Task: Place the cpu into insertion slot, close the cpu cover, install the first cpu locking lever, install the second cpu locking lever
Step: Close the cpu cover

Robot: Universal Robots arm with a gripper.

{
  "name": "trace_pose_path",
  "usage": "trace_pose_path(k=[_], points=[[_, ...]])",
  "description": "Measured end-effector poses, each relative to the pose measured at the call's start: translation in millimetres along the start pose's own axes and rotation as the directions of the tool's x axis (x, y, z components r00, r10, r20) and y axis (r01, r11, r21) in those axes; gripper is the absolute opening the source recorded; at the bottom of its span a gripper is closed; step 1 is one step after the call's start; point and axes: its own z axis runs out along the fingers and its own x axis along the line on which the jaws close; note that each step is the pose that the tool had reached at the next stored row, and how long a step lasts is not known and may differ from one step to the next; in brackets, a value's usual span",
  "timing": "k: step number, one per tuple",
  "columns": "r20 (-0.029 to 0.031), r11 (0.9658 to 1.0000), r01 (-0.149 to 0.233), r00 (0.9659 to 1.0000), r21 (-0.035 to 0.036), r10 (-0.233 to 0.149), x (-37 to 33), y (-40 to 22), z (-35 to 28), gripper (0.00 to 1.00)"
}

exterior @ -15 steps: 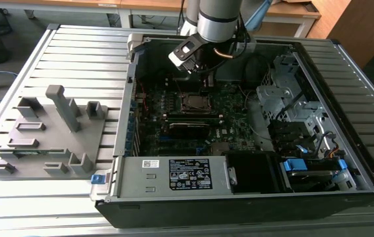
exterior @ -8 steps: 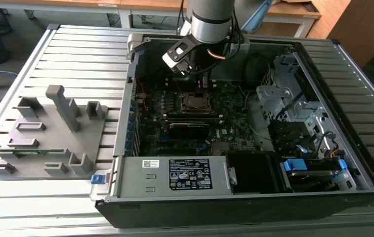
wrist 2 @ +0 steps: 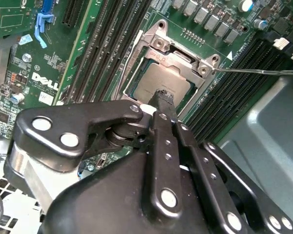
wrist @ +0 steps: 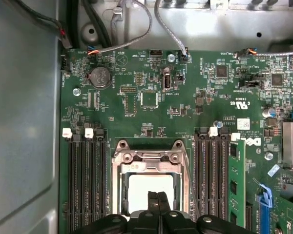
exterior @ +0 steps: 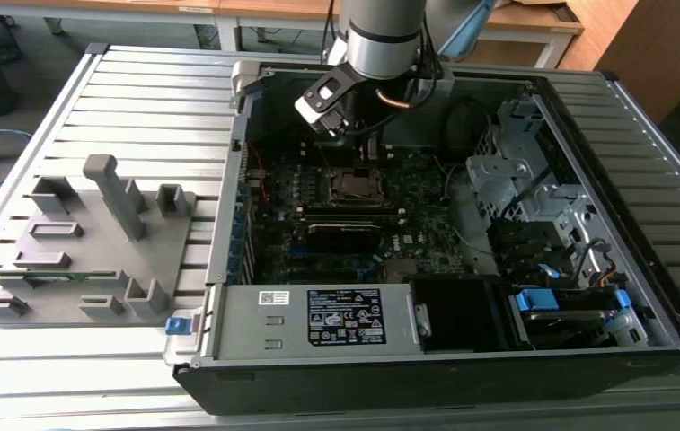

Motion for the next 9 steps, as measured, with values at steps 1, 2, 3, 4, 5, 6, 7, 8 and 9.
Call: trace_pose_path(k=[1, 2, 3, 4, 5, 6, 7, 8, 9], points=[[-0.0001, 0.9999, 0.01, 0.9999, -0.0001, -0.01, 0.0, 0.0, 0.0, 0.11], [-0.0002, 0.9997, 0.022, 0.9997, -0.0004, -0.022, 0.0, 0.0, 0.1, 0.11], [-0.0003, 0.9994, 0.035, 0.9994, -0.0006, -0.035, 0.0, 0.0, 0.1, 0.11], [-0.0004, 0.999, 0.045, 0.999, -0.0008, -0.045, 0.0, 0.0, 0.1, 0.11], [-0.0004, 0.9987, 0.05, 0.9987, -0.0009, -0.05, 0.0, 0.0, 0.1, 0.11], [-0.0005, 0.9985, 0.054, 0.9985, -0.001, -0.054, 0.0, 0.0, 0.1, 0.11], [-0.0005, 0.9983, 0.058, 0.9983, -0.001, -0.058, 0.0, 0.0, 0.1, 0.11], [-0.0005, 0.9982, 0.061, 0.9982, -0.0011, -0.061, 0.0, 0.0, 0.1, 0.11], [-0.0005, 0.998, 0.064, 0.998, -0.0011, -0.064, 0.0, 0.0, 0.1, 0.11]])
